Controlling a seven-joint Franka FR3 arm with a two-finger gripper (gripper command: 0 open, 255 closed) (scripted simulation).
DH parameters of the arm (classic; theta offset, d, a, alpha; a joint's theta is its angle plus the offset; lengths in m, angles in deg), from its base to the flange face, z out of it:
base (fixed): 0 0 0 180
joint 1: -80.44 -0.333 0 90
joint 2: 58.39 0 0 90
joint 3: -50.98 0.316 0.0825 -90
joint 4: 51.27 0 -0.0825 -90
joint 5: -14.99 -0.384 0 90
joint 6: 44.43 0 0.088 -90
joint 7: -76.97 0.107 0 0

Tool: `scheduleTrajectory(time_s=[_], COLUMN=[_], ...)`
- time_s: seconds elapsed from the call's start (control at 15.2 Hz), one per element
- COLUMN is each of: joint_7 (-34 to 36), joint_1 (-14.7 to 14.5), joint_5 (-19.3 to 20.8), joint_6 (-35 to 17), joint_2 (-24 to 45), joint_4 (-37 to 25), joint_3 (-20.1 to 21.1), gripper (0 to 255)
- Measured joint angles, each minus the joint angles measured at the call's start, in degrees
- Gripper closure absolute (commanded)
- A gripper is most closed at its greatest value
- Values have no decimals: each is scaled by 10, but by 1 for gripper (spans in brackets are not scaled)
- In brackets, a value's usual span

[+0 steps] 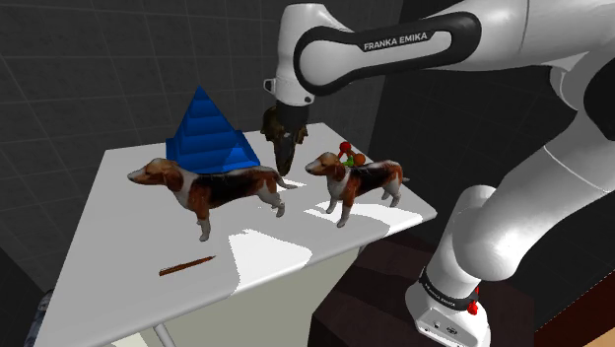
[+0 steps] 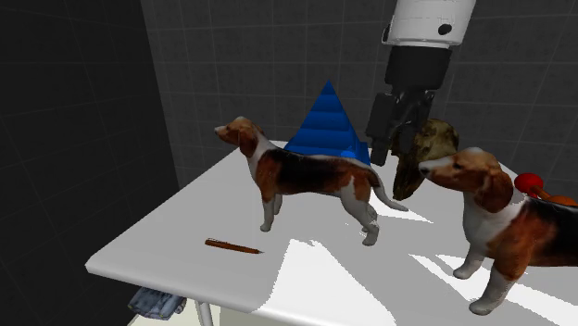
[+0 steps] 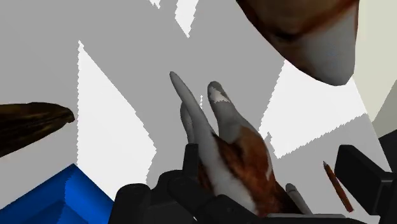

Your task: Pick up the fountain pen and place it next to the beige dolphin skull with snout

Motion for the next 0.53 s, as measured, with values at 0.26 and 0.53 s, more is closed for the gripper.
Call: scheduleTrajectory(time_s=[0.26,0.53], joint_7=[-14,-24], joint_1=[-18,-33], joint_5=[6,78], joint_6=[-34,-43], joint_2=[69,126], joint_4=[-30,-81], joint_3=[23,38], gripper=[0,0])
